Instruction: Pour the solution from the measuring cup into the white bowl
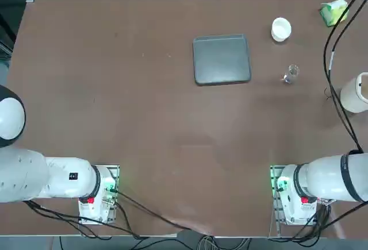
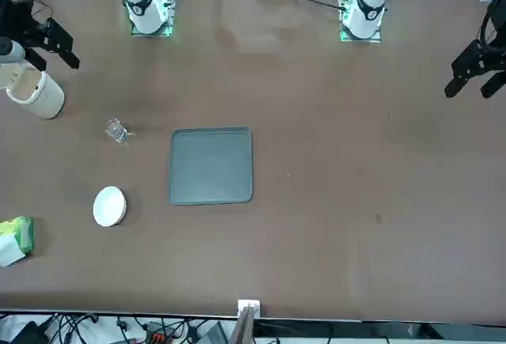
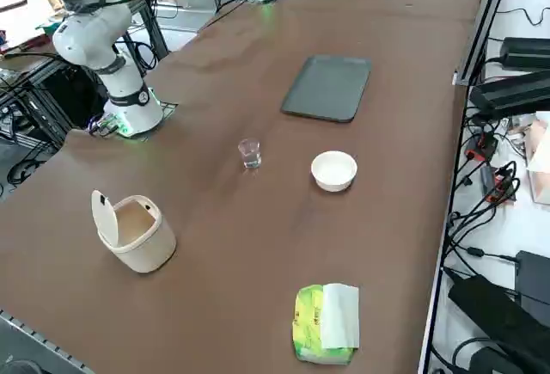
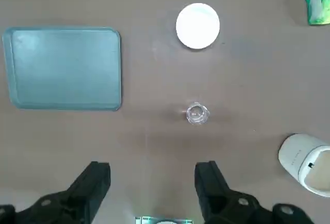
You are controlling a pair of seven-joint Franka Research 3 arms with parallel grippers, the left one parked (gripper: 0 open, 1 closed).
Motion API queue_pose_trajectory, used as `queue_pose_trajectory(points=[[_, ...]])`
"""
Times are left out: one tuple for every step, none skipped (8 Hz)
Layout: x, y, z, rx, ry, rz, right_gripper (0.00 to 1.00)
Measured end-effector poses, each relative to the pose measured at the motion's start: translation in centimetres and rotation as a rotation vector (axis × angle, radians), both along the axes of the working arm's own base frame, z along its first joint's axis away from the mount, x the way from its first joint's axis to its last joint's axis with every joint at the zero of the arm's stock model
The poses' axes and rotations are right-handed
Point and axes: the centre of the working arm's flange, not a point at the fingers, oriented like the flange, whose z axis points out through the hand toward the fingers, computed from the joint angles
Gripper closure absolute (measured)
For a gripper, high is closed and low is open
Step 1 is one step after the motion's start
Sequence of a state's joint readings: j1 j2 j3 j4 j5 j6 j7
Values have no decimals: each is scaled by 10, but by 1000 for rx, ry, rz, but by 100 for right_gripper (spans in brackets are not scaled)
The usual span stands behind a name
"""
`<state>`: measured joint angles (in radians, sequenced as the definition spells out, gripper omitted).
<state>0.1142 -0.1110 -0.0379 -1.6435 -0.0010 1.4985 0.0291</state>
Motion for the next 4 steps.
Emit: queue_pose_trajectory(points=[[3,9,-11,-17,21,-35,0],[7,23,-25,-43,41,-101,0],[11,38,-43,-82,54,-190,0],[16,54,-64,-131,62,-277,0]])
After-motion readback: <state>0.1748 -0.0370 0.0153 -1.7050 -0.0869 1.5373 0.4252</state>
